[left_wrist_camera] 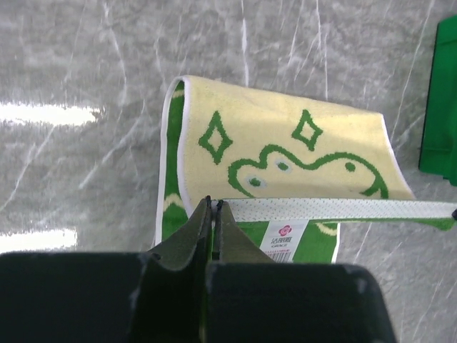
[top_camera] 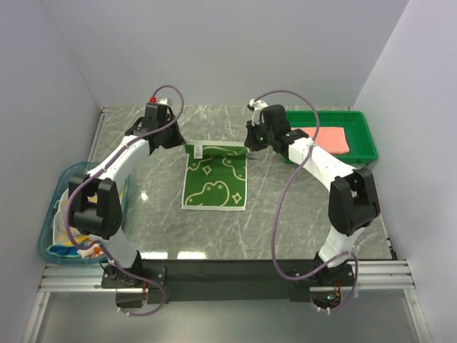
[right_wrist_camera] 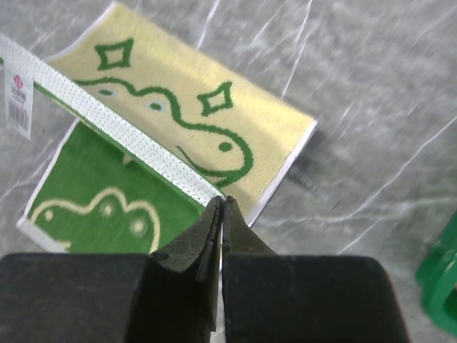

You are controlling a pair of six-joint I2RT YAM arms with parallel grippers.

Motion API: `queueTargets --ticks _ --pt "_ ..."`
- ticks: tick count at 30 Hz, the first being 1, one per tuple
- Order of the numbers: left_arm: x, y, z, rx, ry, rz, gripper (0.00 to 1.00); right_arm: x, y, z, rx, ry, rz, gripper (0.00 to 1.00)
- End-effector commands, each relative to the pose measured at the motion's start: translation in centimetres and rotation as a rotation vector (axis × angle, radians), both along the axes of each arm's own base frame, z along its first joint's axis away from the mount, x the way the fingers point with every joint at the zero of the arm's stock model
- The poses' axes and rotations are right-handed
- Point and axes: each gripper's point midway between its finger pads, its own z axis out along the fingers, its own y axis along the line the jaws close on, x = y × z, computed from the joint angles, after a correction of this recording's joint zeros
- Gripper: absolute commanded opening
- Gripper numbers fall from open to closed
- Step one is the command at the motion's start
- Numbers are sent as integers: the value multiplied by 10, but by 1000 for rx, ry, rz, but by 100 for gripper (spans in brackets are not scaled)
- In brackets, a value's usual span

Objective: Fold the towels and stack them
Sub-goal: Fold the towel

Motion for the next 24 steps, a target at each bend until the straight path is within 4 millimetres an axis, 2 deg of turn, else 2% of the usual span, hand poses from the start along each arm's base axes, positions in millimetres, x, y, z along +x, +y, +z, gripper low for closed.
queueTargets --ticks 1,4,7,10,16,24 --pt "-7 24 10 44 -15 68 0 -13 -19 7 -32 -6 -68 0" --pt "-13 26 14 48 -6 75 0 -22 -18 7 -39 0 -75 0" --pt "-20 31 29 53 -34 86 0 -29 -16 8 -36 3 -76 0" --pt "-27 32 36 49 -45 87 0 -34 -14 9 -38 5 -80 0" --pt "-43 33 27 42 -21 79 0 -44 -18 8 -50 11 -91 0" --pt "-63 29 1 14 49 66 0 -59 -20 0 -59 44 -92 0"
